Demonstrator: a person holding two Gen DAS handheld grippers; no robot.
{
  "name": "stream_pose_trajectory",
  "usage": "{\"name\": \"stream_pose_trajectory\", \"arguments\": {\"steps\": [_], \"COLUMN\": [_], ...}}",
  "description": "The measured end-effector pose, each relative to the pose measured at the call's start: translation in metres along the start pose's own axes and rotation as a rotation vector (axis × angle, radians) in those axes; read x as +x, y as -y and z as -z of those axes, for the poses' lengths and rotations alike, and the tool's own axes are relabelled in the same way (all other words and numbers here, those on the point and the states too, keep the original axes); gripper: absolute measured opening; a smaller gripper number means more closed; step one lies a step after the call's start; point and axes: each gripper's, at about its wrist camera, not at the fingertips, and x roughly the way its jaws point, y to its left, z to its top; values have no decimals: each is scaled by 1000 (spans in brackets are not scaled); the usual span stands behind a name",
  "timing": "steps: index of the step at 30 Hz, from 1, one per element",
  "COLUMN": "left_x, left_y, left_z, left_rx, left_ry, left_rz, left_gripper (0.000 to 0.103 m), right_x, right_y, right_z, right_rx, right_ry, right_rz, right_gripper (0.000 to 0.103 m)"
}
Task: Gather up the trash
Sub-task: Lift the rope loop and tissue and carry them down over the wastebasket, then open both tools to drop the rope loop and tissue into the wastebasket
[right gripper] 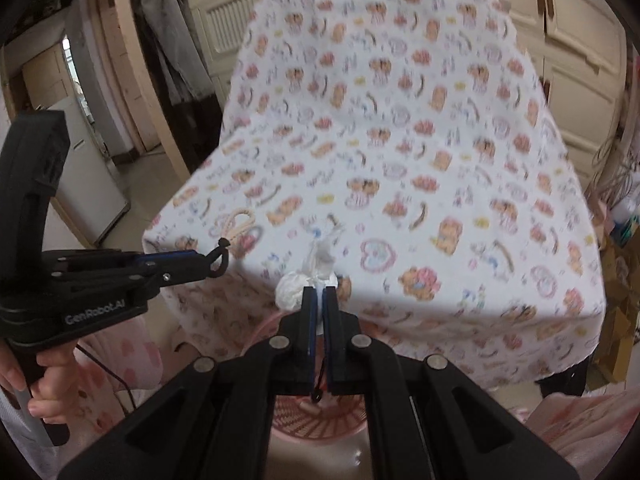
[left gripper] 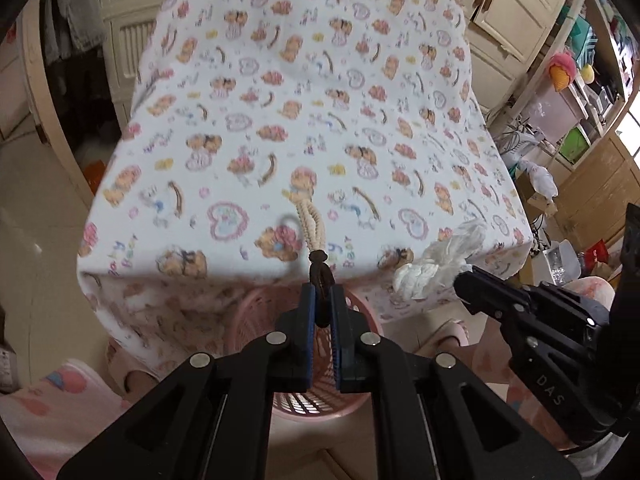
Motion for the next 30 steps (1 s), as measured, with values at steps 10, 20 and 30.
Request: {"name": "stream_pose_trajectory", "arguments": {"steps": [10,20,30], "left_x": [42,69,108], "left_y": [-25,-32,-26], "left_z": [25,42,59], "left_rx": [-111,-205,-170], "left_ry": [-218,-300,-439], "left_rz": [-92,26,-16], "left_gripper": [6,6,7], "right_x": [28,67,106], "right_y": [11,27,33], "right_z": [19,39,63], "right_rx": [49,135,129], "right_ry": [-134,-279,-414], "right_rz": [27,20,36], "right_gripper": [3,3,4]}}
